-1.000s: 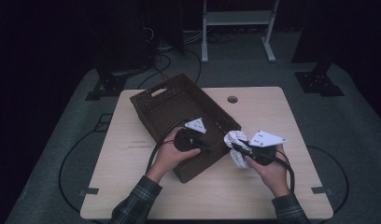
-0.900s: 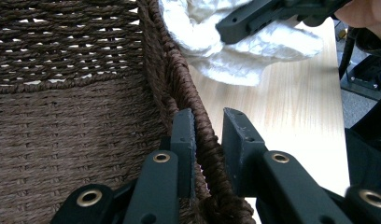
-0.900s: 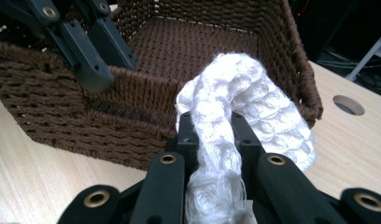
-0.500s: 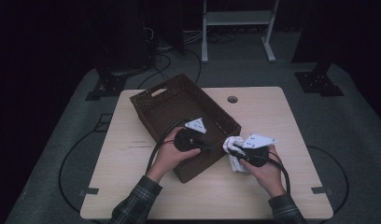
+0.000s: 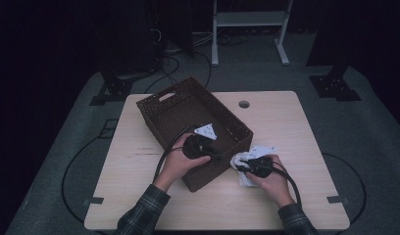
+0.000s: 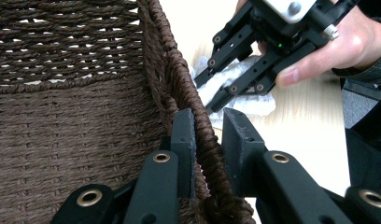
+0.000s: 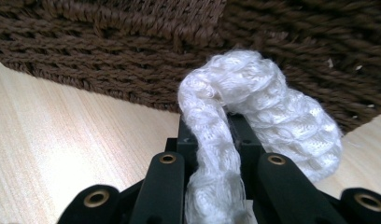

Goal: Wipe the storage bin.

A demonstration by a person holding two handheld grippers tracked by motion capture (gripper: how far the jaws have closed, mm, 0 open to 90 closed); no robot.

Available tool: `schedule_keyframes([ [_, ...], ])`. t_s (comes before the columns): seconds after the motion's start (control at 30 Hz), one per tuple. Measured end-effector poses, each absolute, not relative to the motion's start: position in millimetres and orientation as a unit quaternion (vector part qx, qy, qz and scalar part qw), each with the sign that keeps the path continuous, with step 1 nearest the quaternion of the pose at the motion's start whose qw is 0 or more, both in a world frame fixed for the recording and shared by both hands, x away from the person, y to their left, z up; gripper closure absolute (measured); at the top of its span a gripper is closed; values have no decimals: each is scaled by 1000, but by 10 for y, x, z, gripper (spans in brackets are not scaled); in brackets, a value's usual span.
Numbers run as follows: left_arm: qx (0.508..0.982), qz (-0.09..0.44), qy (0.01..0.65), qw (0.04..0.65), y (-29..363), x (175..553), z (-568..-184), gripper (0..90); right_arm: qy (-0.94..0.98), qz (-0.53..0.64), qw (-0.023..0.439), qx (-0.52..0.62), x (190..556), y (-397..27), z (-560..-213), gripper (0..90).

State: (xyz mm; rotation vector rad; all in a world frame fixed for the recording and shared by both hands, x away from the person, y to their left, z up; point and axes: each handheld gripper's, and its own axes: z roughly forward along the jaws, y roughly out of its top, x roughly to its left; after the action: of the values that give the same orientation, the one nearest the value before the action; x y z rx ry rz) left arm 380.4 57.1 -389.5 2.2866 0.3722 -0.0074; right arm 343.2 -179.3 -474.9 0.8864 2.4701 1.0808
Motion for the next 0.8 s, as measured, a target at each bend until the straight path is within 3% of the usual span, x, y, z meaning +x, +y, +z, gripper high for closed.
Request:
schedule_keyframes([
  [0.23,904,-2,147,401,571,3802,-3894,742,859,378,159,307,3411,-1796,-4725,773],
  [0.8,903,-1,150,403,568,3799,-3899,742,821,440,212,295,3229,-1921,-4281,774],
])
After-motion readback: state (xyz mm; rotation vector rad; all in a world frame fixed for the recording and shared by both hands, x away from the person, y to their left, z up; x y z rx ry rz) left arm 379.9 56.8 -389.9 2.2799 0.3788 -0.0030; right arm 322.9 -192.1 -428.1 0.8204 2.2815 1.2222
